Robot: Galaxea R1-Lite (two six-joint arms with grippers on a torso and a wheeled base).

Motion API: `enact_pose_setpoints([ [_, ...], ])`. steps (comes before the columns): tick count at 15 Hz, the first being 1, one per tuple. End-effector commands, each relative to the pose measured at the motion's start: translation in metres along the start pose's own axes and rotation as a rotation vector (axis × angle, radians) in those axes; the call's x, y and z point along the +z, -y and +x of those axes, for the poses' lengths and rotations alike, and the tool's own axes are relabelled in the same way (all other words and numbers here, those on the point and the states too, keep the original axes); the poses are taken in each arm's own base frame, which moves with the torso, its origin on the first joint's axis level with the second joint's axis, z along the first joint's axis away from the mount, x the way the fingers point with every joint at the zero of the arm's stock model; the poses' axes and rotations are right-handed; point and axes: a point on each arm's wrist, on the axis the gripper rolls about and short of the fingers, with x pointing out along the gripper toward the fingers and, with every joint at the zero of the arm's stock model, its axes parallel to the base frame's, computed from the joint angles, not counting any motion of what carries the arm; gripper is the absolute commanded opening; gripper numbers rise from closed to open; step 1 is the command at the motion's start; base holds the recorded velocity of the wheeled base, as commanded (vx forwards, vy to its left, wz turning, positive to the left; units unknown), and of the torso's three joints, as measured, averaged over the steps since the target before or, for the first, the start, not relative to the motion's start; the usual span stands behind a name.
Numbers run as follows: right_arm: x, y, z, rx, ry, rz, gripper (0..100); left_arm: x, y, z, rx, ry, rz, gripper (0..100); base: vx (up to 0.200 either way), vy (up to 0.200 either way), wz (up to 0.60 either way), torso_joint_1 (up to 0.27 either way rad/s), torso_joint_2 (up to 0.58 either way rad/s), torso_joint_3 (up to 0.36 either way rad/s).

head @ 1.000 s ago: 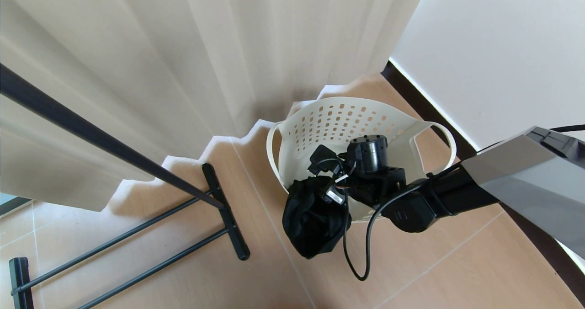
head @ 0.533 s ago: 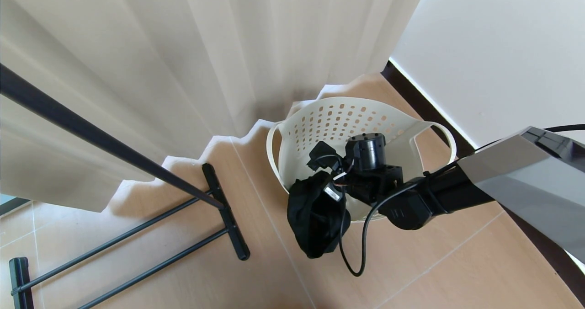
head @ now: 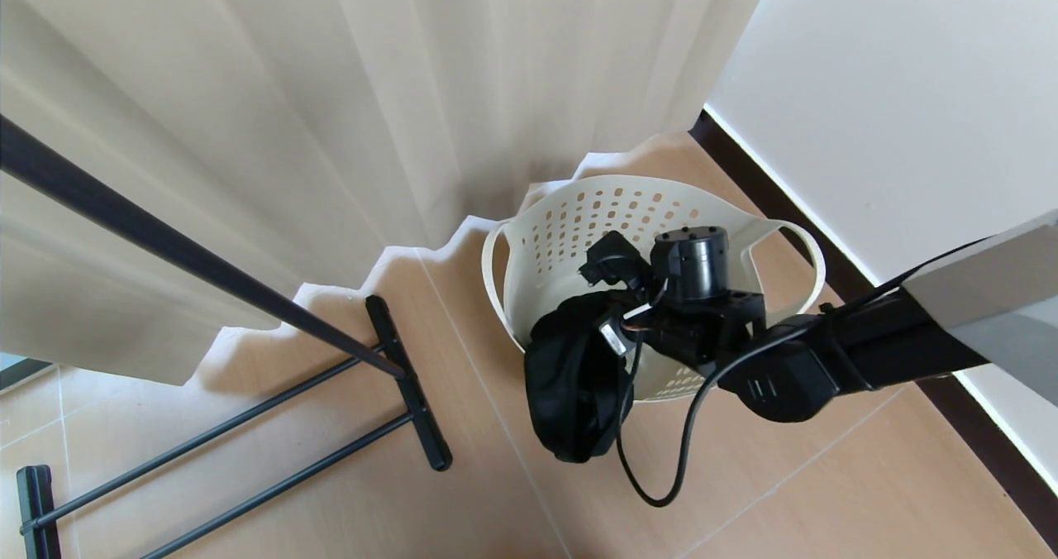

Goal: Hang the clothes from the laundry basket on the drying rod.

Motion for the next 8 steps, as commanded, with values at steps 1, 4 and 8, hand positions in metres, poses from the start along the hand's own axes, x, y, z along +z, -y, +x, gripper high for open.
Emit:
enact_pose_setpoints([
  [1, 0.018, 0.011, -0.056, -0.036, 0.055, 0.051, 0, 0.000, 0.000, 0.000, 0.001, 0.000, -0.001, 100, 0.000, 0.000, 0.00, 0.000, 0.00, 0.000],
  [4, 0.028, 0.001, -0.113, 0.016, 0.144, 0.104, 0, 0.000, 0.000, 0.000, 0.001, 0.000, 0.001, 100, 0.000, 0.000, 0.00, 0.000, 0.00, 0.000],
  [8, 0.017, -0.013, -0.190, 0.087, 0.233, 0.090, 0, 0.000, 0.000, 0.000, 0.009, 0.000, -0.005, 100, 0.000, 0.000, 0.00, 0.000, 0.00, 0.000],
])
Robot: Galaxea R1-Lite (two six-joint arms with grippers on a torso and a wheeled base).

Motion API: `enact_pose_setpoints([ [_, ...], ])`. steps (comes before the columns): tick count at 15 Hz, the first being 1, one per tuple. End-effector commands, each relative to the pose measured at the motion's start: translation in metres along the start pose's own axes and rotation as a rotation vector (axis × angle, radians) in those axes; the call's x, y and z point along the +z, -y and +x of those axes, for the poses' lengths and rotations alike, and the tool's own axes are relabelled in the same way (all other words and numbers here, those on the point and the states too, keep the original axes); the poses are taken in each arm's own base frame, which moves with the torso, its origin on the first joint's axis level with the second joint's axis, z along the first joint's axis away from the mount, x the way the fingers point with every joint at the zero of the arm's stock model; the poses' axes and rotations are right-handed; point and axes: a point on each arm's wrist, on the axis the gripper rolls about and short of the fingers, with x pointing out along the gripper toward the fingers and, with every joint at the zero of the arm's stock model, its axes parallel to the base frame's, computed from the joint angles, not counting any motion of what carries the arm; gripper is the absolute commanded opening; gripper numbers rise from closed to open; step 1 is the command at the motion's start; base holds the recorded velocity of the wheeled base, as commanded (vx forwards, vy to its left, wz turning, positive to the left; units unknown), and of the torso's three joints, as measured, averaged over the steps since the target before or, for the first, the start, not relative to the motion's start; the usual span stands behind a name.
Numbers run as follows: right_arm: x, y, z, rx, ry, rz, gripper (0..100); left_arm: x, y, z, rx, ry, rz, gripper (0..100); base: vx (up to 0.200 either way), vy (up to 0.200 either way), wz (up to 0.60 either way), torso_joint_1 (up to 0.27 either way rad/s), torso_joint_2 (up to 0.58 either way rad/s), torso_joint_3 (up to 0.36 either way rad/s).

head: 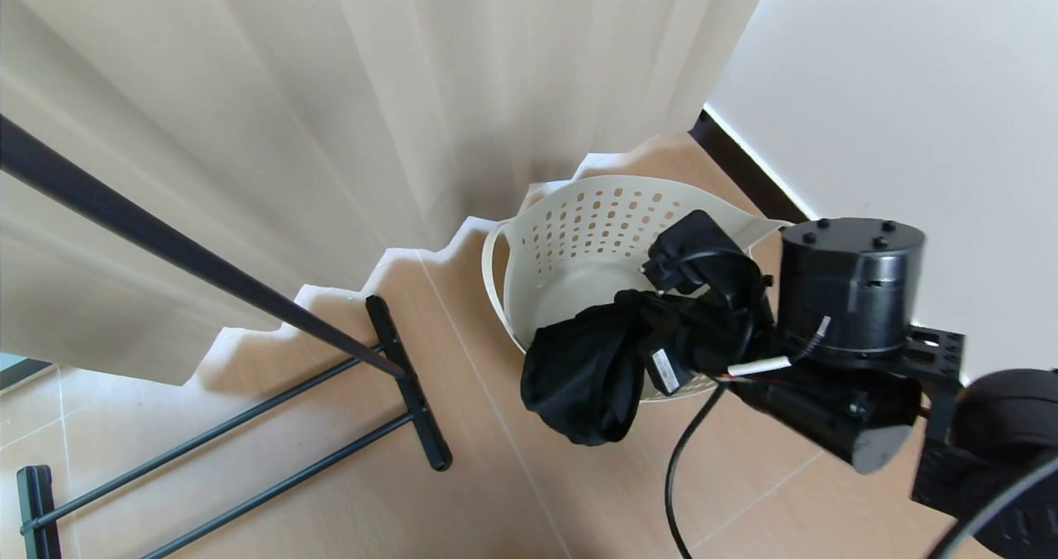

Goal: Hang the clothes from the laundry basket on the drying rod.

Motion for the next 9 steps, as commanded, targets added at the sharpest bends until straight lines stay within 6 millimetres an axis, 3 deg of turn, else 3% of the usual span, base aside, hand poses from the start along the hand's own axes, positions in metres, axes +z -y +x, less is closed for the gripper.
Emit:
enact_pose_setpoints([
  [1, 0.005, -0.004, -0.070, 0.073, 0.109, 0.007, 0, 0.000, 0.000, 0.000, 0.000, -0.001, 0.001, 100, 0.000, 0.000, 0.00, 0.000, 0.00, 0.000],
  [4, -0.014, -0.005, -0.090, 0.115, 0.106, -0.007, 0, 0.000, 0.000, 0.000, -0.005, -0.003, 0.010, 100, 0.000, 0.000, 0.00, 0.000, 0.00, 0.000],
  [9, -0.015, -0.007, -0.086, 0.099, 0.130, 0.006, 0, 0.000, 0.000, 0.000, -0.005, -0.003, 0.010, 100, 0.000, 0.000, 0.00, 0.000, 0.00, 0.000],
])
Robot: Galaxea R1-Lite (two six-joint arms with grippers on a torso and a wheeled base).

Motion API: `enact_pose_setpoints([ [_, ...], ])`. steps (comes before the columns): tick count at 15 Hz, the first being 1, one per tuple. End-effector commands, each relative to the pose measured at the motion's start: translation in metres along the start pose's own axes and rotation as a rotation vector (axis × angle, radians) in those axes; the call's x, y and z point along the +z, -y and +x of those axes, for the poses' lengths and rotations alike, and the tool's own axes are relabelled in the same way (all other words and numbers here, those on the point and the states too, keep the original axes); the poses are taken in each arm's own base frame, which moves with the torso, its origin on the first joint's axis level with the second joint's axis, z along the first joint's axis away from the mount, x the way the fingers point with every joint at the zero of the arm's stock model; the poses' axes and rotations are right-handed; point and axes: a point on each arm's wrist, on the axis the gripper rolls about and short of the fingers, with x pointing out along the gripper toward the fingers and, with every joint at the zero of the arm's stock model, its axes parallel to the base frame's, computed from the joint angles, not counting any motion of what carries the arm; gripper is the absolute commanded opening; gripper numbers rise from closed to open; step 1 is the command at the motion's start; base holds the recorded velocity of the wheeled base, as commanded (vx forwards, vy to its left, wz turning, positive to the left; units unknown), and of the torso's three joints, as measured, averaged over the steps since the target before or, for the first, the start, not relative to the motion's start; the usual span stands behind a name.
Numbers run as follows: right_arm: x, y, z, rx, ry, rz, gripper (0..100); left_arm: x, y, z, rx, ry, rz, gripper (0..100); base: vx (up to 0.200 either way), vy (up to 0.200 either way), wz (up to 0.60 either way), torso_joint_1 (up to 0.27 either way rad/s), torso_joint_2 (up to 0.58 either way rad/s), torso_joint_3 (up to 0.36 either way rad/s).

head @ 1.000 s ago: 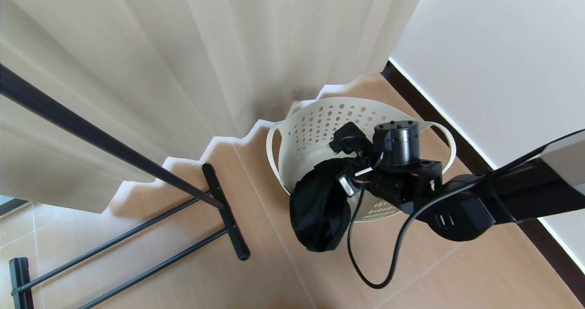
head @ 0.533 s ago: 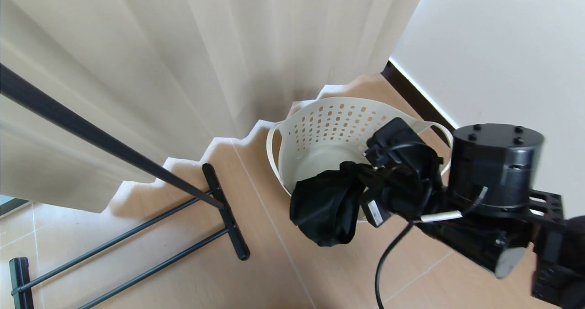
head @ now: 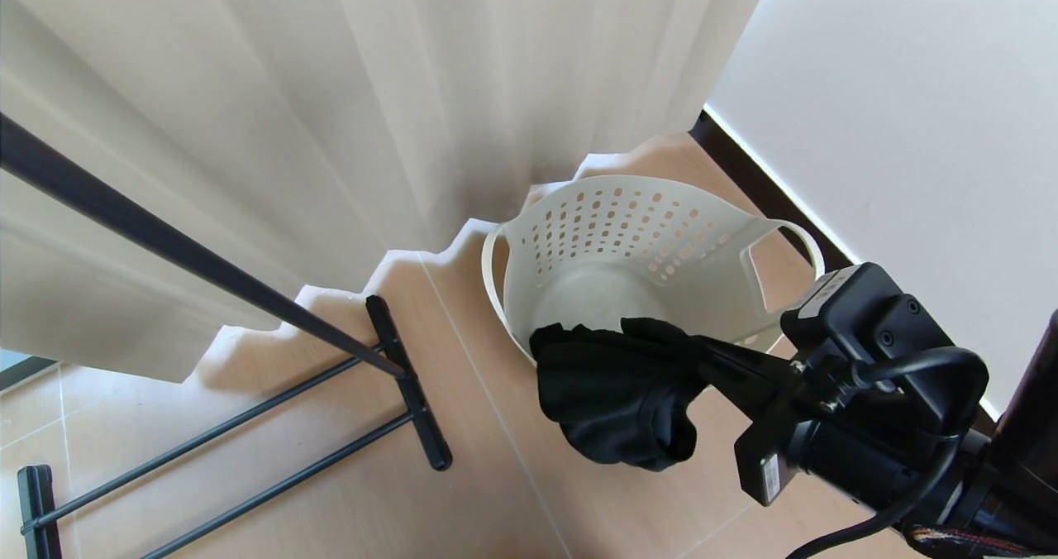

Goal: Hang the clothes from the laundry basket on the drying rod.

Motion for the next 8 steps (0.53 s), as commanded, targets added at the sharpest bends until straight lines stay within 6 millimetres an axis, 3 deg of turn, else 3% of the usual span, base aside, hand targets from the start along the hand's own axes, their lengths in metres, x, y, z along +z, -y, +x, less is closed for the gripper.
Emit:
enact_pose_setpoints([
  [1, -0.0013, -0.0005, -0.0002, 0.002, -0.004, -0.002, 0, 0.0000, 0.0000, 0.0001, 0.001, -0.001, 0.000, 100, 0.000, 0.000, 0.00, 0.000, 0.00, 0.000],
  [3, -0.0022, -0.0015, 0.0018, 0.003, -0.010, -0.005, 0, 0.0000, 0.0000, 0.0001, 0.001, -0.001, 0.000, 100, 0.000, 0.000, 0.00, 0.001, 0.00, 0.045],
  [8, -0.0054, -0.0027, 0.0027, 0.008, -0.022, -0.010, 0, 0.0000, 0.0000, 0.0001, 0.001, -0.001, -0.002, 100, 0.000, 0.000, 0.00, -0.002, 0.00, 0.175],
])
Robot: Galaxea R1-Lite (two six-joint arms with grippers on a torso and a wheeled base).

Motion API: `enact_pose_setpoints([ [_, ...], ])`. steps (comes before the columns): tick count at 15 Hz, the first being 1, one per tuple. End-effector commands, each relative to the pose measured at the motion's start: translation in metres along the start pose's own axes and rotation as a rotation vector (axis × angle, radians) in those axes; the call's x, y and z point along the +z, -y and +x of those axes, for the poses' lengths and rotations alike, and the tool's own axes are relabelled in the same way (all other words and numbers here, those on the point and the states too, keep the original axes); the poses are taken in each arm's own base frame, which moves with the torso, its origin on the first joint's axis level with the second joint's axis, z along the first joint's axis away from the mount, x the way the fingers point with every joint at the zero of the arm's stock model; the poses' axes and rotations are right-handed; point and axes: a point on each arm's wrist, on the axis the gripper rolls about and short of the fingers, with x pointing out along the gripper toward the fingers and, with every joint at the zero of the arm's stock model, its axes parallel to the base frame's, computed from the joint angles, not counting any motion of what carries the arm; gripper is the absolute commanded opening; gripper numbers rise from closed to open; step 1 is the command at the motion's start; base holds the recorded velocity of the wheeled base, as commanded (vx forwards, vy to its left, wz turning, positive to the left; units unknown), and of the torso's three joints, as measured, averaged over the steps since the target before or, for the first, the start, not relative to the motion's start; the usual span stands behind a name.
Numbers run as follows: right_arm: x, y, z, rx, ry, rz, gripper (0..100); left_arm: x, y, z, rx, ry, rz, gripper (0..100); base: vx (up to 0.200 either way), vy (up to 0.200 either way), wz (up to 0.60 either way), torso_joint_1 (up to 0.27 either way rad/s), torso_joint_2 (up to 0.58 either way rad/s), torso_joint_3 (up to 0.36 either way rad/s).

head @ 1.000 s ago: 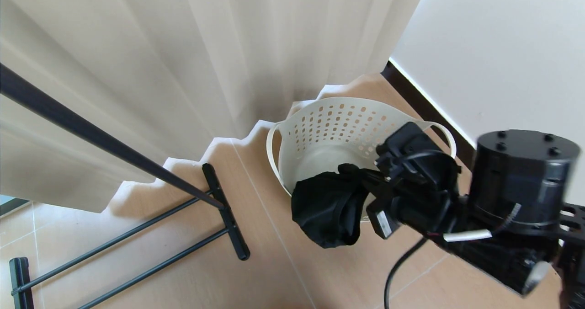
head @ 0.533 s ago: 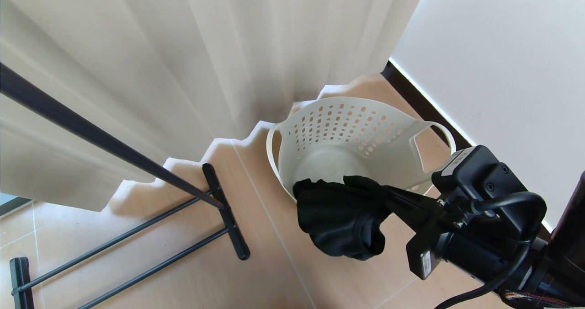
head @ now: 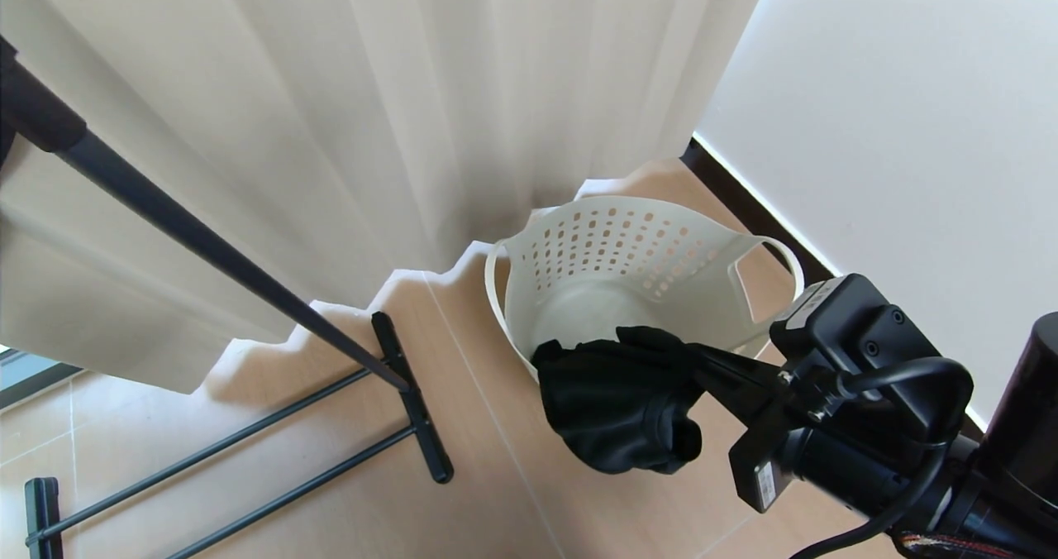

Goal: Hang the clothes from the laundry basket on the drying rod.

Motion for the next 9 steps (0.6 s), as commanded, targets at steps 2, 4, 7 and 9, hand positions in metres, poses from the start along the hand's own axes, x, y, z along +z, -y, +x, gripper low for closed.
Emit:
enact_pose_setpoints([
  [2, -0.0018, -0.0006, 0.0002, 0.002, -0.006, -0.003, 0, 0.0000, 0.0000, 0.0001, 0.001, -0.001, 0.000, 100, 0.000, 0.000, 0.00, 0.000, 0.00, 0.203],
  [4, -0.0018, -0.0006, 0.0002, 0.002, -0.006, -0.003, 0, 0.0000, 0.0000, 0.0001, 0.001, -0.001, 0.000, 100, 0.000, 0.000, 0.00, 0.010, 0.00, 0.200],
  [7, -0.0015, 0.0001, 0.0006, -0.001, -0.006, -0.002, 0, 0.0000, 0.0000, 0.0001, 0.001, -0.001, 0.000, 100, 0.000, 0.000, 0.00, 0.004, 0.00, 0.196],
  [9, -0.0020, 0.0004, 0.0006, -0.002, -0.008, -0.002, 0, 0.0000, 0.0000, 0.0001, 0.001, -0.001, 0.000, 100, 0.000, 0.000, 0.00, -0.002, 0.00, 0.205],
])
